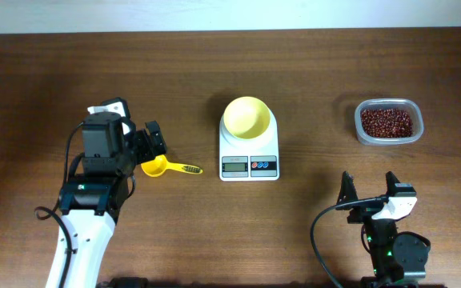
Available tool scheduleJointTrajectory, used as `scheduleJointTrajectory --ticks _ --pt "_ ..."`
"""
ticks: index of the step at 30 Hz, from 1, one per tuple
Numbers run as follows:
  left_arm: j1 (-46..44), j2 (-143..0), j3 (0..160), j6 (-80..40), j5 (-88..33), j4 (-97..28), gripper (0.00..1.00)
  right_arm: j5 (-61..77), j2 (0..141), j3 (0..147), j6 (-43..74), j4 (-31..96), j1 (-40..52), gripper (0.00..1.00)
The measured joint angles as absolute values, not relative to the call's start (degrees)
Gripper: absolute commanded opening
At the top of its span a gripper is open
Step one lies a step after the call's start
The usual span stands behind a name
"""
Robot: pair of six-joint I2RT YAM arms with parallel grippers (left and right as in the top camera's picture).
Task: Scoop item into bowl and weigh 50g on scale
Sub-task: 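Move the left gripper to the yellow scoop and grasp its cup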
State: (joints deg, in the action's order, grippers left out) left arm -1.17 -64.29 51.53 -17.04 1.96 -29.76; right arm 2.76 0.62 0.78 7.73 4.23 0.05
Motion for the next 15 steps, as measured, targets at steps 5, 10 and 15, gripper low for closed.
scheduleJointTrajectory --ticks 5,10,15 --pt "-1.2 -64.3 51.5 -17.6 2.0 -29.0 0.99 2.8 0.6 0.8 7.7 4.2 0.1 0.99" --pt "-1.2 -64.3 51.5 -19.2 2.0 -29.4 0.99 2.8 0.6 0.8 7.7 4.2 0.1 0.99" --pt "-1.2 -64.3 52.1 -22.0 2.0 -30.0 0.99 2.8 0.6 0.8 7.7 4.2 0.1 0.99"
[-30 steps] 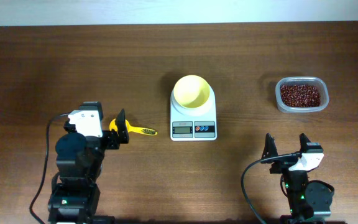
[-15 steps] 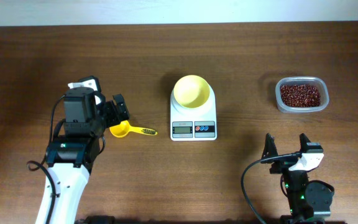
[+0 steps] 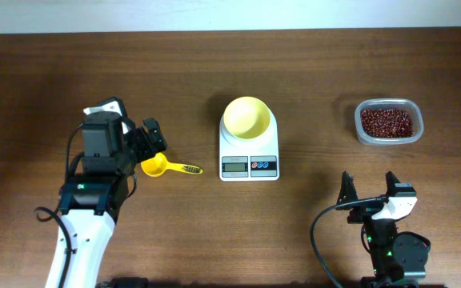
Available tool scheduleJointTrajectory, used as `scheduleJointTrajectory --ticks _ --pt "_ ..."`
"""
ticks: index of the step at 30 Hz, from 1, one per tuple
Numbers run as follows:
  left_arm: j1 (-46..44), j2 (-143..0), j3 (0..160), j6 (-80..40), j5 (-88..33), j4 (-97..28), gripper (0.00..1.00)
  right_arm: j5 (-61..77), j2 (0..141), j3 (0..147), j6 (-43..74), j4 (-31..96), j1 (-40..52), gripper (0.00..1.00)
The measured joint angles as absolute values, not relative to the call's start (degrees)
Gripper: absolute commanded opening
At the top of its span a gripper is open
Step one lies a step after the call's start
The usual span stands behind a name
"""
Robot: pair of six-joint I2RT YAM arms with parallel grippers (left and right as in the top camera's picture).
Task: Scoop item into bowl and weigh 50g on scale
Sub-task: 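Move the left gripper to the yellow scoop and grasp its cup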
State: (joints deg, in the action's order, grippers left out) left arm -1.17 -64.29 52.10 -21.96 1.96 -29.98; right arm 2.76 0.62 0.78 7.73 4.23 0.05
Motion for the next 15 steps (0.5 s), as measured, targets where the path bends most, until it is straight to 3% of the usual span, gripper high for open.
scheduleJointTrajectory --ticks 11,15 --pt "-1.2 -67.3 60.8 -31.8 2.2 -47.6 0.99 2.8 0.6 0.8 7.7 4.2 0.1 0.99" --pt "-1.2 -77.2 61.0 -35.0 3.2 -49.3 0.99 2.8 0.6 0.8 7.7 4.2 0.1 0.99"
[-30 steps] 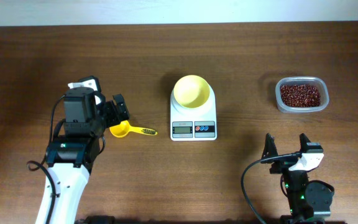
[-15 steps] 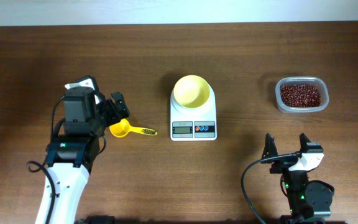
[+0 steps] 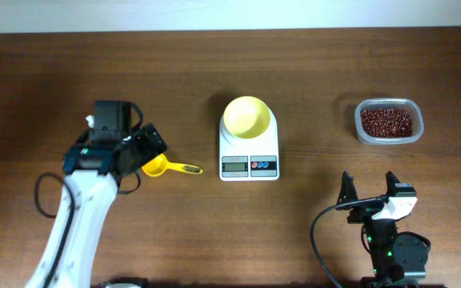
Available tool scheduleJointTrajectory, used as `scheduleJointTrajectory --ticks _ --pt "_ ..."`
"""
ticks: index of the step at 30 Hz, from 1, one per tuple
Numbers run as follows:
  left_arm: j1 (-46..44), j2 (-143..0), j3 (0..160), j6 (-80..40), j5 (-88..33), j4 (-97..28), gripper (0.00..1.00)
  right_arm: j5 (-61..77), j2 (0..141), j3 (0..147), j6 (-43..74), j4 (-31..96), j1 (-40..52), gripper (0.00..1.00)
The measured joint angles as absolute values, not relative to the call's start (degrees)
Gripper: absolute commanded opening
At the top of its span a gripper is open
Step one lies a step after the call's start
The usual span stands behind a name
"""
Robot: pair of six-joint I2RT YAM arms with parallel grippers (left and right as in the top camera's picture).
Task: Scoop item into bowl and weigh 50g on scale
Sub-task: 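Move the left gripper to the yellow scoop and grasp its cup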
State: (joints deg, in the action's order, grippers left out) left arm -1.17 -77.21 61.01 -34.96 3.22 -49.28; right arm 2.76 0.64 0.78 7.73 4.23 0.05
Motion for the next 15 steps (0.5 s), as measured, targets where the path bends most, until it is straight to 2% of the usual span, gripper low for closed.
scheduleJointTrajectory --ticks 5,10,15 --pt "-1.2 -90.8 61.1 -40.4 3.2 -50.0 0.98 2.8 0.6 0.8 7.7 4.2 0.1 0.99" --pt "-1.2 -93.6 61.1 -46.1 3.3 -50.0 0.78 2.8 0.6 0.8 7.7 4.2 0.1 0.99" --pt "-1.2 -96.6 60.6 -48.5 3.5 -46.5 0.7 2.8 0.6 0.8 7.7 4.2 0.1 0.99"
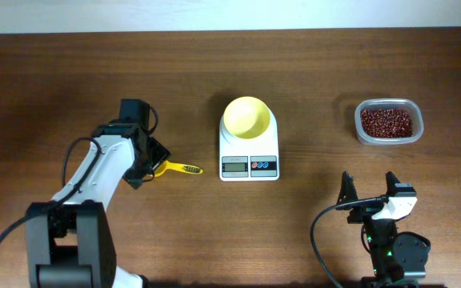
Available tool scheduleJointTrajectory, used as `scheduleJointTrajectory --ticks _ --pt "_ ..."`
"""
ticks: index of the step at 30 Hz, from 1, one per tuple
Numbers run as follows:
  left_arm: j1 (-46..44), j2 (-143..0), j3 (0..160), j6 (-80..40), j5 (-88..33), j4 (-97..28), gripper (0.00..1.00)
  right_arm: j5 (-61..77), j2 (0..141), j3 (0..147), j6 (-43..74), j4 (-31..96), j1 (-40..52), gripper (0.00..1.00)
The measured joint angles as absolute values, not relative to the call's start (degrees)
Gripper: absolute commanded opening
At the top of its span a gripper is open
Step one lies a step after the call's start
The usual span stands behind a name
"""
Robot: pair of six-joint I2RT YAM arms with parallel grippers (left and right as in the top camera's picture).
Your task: Scoop item into bowl and weigh 50g on scale
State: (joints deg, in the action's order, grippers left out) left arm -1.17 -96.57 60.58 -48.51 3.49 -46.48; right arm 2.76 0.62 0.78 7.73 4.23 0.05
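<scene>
A yellow scoop [181,168] lies on the table left of the scale, its handle pointing right and its cup mostly hidden under my left gripper [146,163]. That gripper points down over the cup, its dark fingers apart on either side of it. The white scale [249,166] carries an empty yellow bowl [246,118]. A clear container of red beans [388,122] stands at the far right. My right gripper [368,190] rests open near the front right, holding nothing.
The left arm's white links run from the front left edge up to the scoop. The right arm's base sits at the front right, with a black cable looping beside it. A pale wall borders the table's far edge.
The left arm has swung right and tipped down. Its gripper, which stood just left of the scoop's cup, now covers the cup. The scoop, scale, bowl, beans and right arm are unchanged.
At first the left gripper hung open up and left of the scoop's cup. It stayed there, then the arm reached further out with the wrist turned. Now the gripper sits over the cup. The right arm has kept still throughout.
</scene>
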Motion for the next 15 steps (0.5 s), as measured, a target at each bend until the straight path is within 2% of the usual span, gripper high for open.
scheduleJointTrajectory --ticks 2,4,6,9,11,13,15 --pt "-1.2 -97.1 60.6 -49.1 3.8 -45.1 0.66 2.8 0.6 0.8 7.7 4.2 0.1 0.99" --pt "-1.2 -98.3 60.6 -49.1 4.2 -44.8 0.58 2.8 0.6 0.8 7.7 4.2 0.1 0.99" --pt "-1.2 -100.2 60.5 -49.8 4.5 -44.2 0.57 2.8 0.6 0.8 7.7 4.2 0.1 0.99" --pt "-1.2 -102.4 60.5 -50.4 4.6 -43.0 0.45 2.8 0.6 0.8 7.7 4.2 0.1 0.99" --pt "-1.2 -104.0 60.4 -50.7 4.5 -42.2 0.29 2.8 0.6 0.8 7.7 4.2 0.1 0.99" --pt "-1.2 -104.0 60.1 -51.8 4.8 -41.4 0.0 2.8 0.6 0.8 7.7 4.2 0.1 0.99" --pt "-1.2 -104.0 60.1 -52.3 5.3 -41.1 0.0 2.8 0.6 0.8 7.7 4.2 0.1 0.99"
